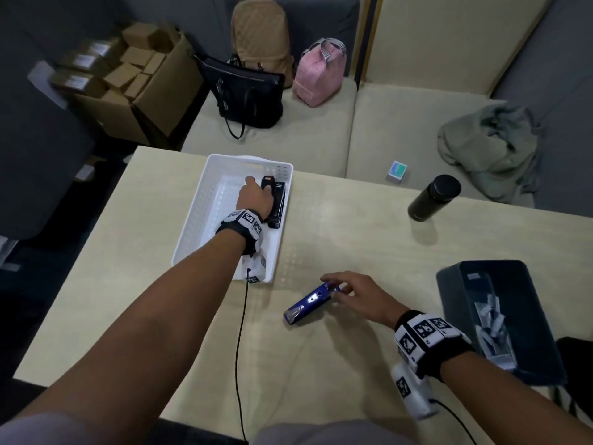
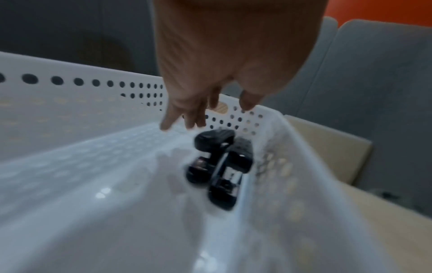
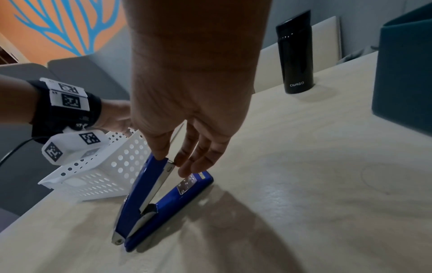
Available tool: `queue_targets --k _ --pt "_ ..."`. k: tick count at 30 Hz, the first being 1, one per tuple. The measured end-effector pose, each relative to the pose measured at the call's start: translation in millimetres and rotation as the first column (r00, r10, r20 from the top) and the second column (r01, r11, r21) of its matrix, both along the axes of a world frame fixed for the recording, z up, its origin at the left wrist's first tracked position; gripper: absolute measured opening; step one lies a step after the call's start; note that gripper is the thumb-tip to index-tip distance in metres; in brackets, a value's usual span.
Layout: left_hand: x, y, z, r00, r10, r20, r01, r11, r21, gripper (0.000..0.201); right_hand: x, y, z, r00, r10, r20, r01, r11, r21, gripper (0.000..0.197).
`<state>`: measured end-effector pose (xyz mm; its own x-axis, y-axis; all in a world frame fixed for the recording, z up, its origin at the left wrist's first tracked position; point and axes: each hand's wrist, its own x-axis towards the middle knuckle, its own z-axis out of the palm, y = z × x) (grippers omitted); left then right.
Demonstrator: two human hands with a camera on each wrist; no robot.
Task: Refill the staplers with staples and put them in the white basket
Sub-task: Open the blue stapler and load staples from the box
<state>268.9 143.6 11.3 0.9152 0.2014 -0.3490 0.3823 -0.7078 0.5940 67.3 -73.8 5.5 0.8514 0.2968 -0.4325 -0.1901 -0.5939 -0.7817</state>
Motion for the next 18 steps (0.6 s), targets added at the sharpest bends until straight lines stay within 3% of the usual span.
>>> queue_targets --k 3,6,9,12,14,18 --pt "-18.6 -18.5 19.7 0.961 0.033 0.274 -0.028 0.999 -0.024 0.038 2.4 3.0 1.5 0.998 0.056 0.013 -0.056 0.998 -0.033 0.034" --pt "-56.4 -43.3 40.7 0.907 -0.067 0.417 0.132 0.983 -0.130 0.021 6.0 7.0 4.4 0.994 0.108 0.000 -0.108 0.989 -0.096 0.035" --pt "-104.1 -58.8 43.2 0.879 -0.382 0.286 0.443 0.876 -0.190 0.016 0.3 10.2 6.7 0.994 0.105 0.020 -0.102 0.987 -0.122 0.032" --pt "-149.9 -62.5 27.5 0.697 -0.717 -0.024 0.710 0.695 -0.115 0.028 -16.8 0.6 9.3 0.998 0.045 0.035 -0.040 0.990 -0.136 0.029" --pt "-174.8 -62.5 13.9 0.592 -0.792 -0.151 0.796 0.603 -0.042 0.038 -28.8 -12.3 9.5 0.999 -0.029 0.046 0.035 0.990 -0.138 0.027" --pt "-209.0 -79.0 0.4 0.491 -0.868 -0.072 0.868 0.480 0.127 0.027 -55.5 -44.0 7.4 0.988 -0.141 0.054 0.147 0.981 -0.124 0.027"
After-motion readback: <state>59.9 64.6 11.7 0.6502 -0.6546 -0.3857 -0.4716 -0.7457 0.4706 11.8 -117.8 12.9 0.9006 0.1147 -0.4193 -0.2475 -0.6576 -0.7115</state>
